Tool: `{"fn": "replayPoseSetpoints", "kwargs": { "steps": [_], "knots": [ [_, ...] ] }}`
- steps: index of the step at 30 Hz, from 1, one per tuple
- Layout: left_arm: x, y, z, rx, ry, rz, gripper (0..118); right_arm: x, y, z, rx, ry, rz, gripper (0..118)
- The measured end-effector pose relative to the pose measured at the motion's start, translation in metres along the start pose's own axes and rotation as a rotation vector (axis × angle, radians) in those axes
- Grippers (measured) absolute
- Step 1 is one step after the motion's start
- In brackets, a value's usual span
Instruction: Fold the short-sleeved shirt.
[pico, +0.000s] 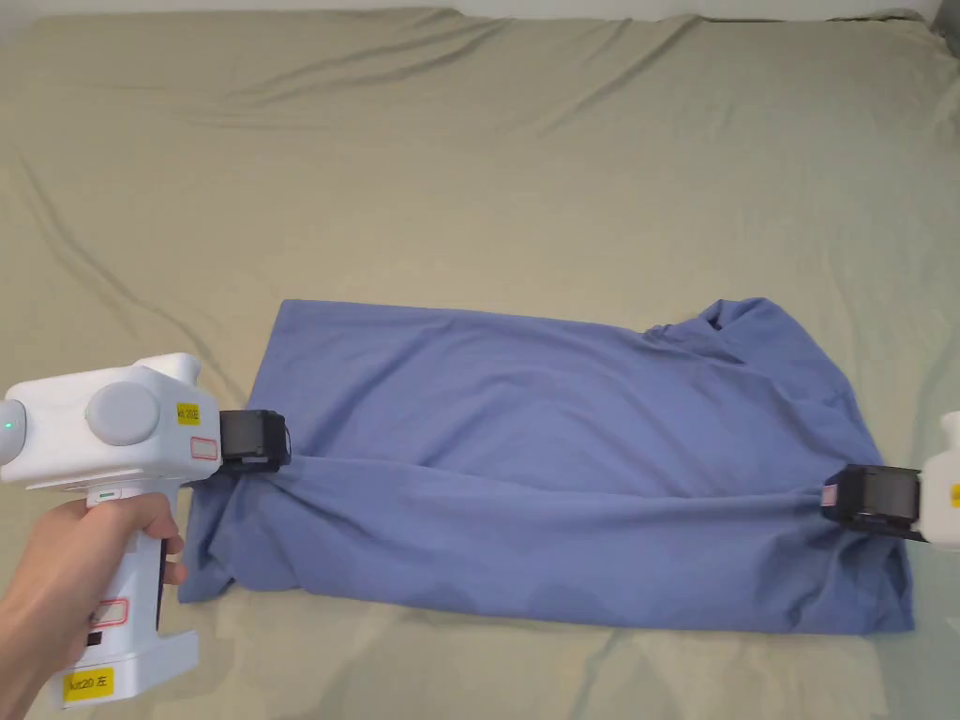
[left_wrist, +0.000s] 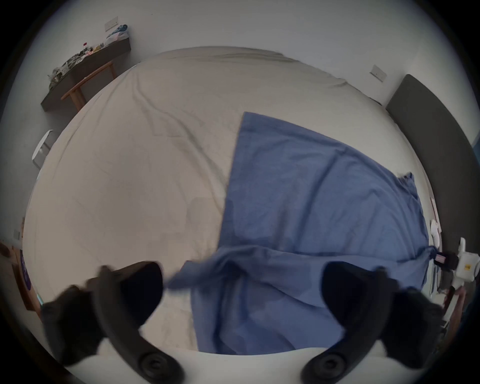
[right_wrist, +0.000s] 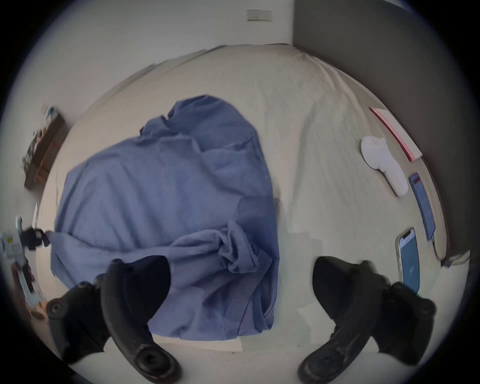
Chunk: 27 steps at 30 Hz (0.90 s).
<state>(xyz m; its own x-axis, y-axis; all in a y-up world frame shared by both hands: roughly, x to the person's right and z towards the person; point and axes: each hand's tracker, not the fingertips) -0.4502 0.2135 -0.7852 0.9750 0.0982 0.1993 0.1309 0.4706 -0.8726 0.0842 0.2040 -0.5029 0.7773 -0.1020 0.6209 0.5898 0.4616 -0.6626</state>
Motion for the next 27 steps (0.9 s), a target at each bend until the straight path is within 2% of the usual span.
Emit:
{"fn": "replayPoseSetpoints", "kwargs": {
  "steps": [1,4,6,7,8,9,10,11,12,13,15,18,19,20,21,22,23,24,25,26,27],
  "knots": [
    [-0.001,-0.010,0.016,-0.026,-0.016,0.008,110,0.002,-0.004,0.007,0.010,-0.007,0.000,110],
    [-0.012,-0.033,0.040,-0.037,-0.019,0.009,109,0.006,-0.027,0.024,0.006,-0.003,0.009,109],
    [-0.038,-0.035,0.030,-0.040,-0.007,-0.009,107,0.008,-0.051,0.039,0.016,0.010,0.018,107],
    [-0.044,-0.046,0.036,-0.030,-0.010,-0.016,92,0.010,-0.063,0.042,0.015,0.017,0.015,107],
    [-0.050,-0.056,0.041,-0.025,-0.015,-0.010,58,0.010,-0.074,0.043,-0.018,0.038,0.033,105],
    [-0.040,-0.070,0.054,-0.047,-0.026,-0.022,5,0.009,-0.084,0.045,-0.036,0.057,0.054,100],
    [-0.041,-0.079,0.056,-0.049,-0.014,-0.021,0,0.011,-0.091,0.043,-0.034,0.059,0.056,78],
    [-0.043,-0.087,0.058,-0.063,-0.013,-0.019,0,0.012,-0.099,0.045,-0.034,0.063,0.051,49],
    [-0.044,-0.092,0.060,-0.078,-0.020,-0.030,0,0.014,-0.105,0.047,-0.027,0.074,0.021,9],
    [-0.048,-0.087,0.045,-0.093,-0.009,-0.047,0,0.017,-0.112,0.048,-0.005,0.061,-0.025,0],
    [-0.046,-0.089,0.043,-0.078,0.002,-0.082,0,0.018,-0.113,0.050,-0.035,0.100,-0.022,0],
    [-0.028,-0.094,0.050,-0.079,-0.094,0.025,0,0.012,-0.119,0.049,-0.020,0.059,0.013,0],
    [-0.023,-0.094,0.048,-0.077,-0.106,0.023,11,0.010,-0.119,0.049,-0.021,0.054,0.023,0],
    [-0.014,-0.094,0.045,-0.071,-0.084,0.005,52,0.008,-0.118,0.051,-0.015,0.059,0.027,0],
    [-0.022,-0.092,0.043,-0.080,-0.033,-0.015,99,0.007,-0.117,0.052,-0.016,0.066,0.034,0],
    [-0.017,-0.093,0.033,-0.113,-0.002,-0.035,118,0.013,-0.115,0.047,-0.018,0.068,0.035,0],
    [-0.014,-0.095,0.024,-0.144,0.015,-0.038,113,0.012,-0.113,0.047,-0.014,0.067,0.036,0],
    [-0.014,-0.096,0.023,-0.099,-0.014,-0.025,106,0.011,-0.111,0.046,-0.009,0.065,0.039,0],
    [-0.021,-0.084,0.006,-0.117,-0.007,-0.014,88,0.010,-0.108,0.044,-0.009,0.064,0.043,0],
    [-0.022,-0.083,0.001,-0.136,-0.014,0.005,59,0.010,-0.111,0.047,-0.012,0.057,0.042,0],
    [-0.024,-0.083,0.000,-0.134,-0.036,0.022,22,0.010,-0.110,0.046,-0.016,0.059,0.044,0]
  ]
}}
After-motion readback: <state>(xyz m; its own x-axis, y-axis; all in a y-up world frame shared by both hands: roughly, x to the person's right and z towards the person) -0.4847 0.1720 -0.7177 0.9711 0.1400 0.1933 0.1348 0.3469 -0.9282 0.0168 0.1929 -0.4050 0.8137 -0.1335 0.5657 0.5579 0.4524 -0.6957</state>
